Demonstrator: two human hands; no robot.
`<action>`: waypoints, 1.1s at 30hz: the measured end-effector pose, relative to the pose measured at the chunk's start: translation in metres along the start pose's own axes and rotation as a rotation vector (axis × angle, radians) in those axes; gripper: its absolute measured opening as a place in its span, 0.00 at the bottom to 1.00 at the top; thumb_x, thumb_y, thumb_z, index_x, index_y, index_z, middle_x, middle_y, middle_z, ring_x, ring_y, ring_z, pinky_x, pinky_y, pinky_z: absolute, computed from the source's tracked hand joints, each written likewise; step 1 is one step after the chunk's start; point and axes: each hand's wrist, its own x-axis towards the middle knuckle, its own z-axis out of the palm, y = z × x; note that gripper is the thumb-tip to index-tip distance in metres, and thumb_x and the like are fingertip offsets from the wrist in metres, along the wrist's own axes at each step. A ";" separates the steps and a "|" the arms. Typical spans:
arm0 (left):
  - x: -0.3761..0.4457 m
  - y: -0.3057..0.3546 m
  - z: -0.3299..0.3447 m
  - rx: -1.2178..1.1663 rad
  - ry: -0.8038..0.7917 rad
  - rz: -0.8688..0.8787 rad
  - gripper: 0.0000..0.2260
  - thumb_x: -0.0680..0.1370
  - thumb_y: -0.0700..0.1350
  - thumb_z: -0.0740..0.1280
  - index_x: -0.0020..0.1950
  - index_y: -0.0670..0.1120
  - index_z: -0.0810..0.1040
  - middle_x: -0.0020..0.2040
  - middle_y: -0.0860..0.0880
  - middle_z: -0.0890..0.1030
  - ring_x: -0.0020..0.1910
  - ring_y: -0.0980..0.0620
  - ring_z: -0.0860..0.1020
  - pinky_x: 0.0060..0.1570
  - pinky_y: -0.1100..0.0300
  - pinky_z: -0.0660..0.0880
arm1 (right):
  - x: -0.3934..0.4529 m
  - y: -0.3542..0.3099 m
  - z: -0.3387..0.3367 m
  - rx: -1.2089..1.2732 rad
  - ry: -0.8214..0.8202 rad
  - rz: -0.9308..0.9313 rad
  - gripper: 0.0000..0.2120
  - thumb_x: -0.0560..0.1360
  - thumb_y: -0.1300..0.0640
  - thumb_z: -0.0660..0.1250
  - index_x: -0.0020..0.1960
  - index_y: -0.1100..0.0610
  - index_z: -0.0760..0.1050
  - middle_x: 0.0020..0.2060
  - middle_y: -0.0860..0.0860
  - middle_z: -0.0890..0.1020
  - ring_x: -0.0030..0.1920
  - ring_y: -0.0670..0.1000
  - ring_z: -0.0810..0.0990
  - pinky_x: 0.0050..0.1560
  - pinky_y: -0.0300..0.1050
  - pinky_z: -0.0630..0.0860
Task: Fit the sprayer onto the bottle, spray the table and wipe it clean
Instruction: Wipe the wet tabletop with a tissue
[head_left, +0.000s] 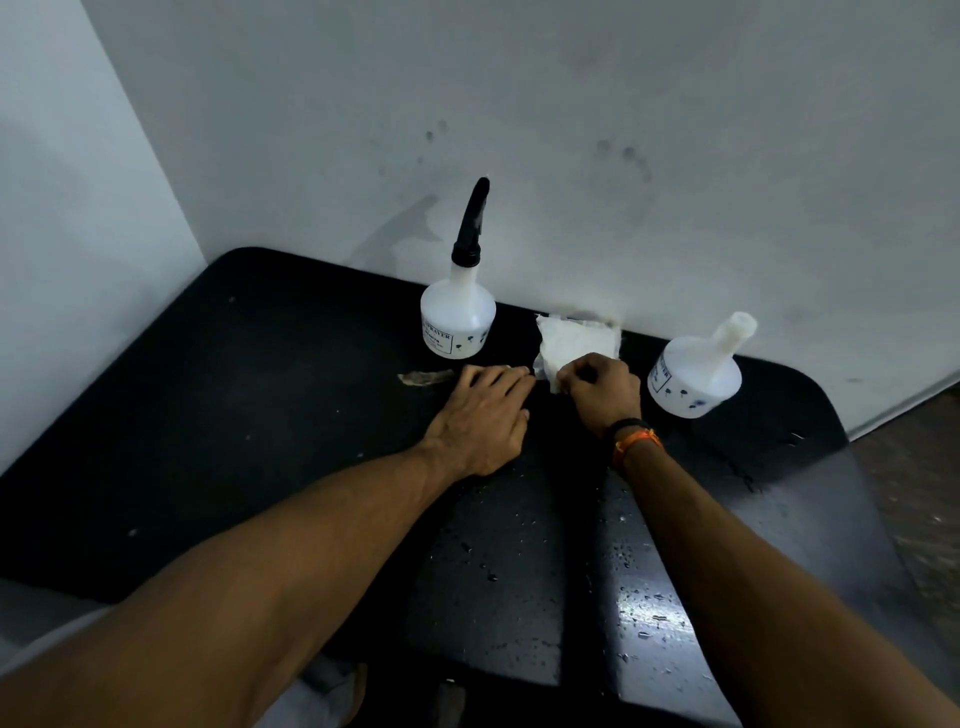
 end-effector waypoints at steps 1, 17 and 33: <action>0.000 0.001 0.000 0.010 -0.001 0.003 0.24 0.80 0.52 0.56 0.74 0.46 0.69 0.74 0.49 0.71 0.70 0.49 0.71 0.67 0.49 0.66 | 0.000 0.000 -0.001 0.013 0.006 0.003 0.03 0.74 0.57 0.71 0.42 0.50 0.81 0.46 0.54 0.86 0.52 0.55 0.83 0.54 0.44 0.77; 0.010 -0.002 0.008 -0.003 -0.135 0.249 0.27 0.83 0.54 0.51 0.82 0.49 0.56 0.82 0.50 0.58 0.81 0.48 0.53 0.78 0.43 0.50 | 0.000 -0.006 -0.013 0.170 0.129 0.015 0.01 0.72 0.56 0.74 0.44 0.52 0.84 0.41 0.48 0.85 0.46 0.49 0.83 0.54 0.47 0.80; 0.011 -0.003 0.011 -0.025 -0.119 0.233 0.26 0.84 0.54 0.50 0.81 0.50 0.57 0.81 0.52 0.60 0.81 0.51 0.55 0.78 0.47 0.49 | -0.013 -0.012 -0.072 0.388 0.355 0.229 0.10 0.70 0.63 0.68 0.42 0.50 0.85 0.41 0.47 0.85 0.45 0.47 0.83 0.56 0.44 0.81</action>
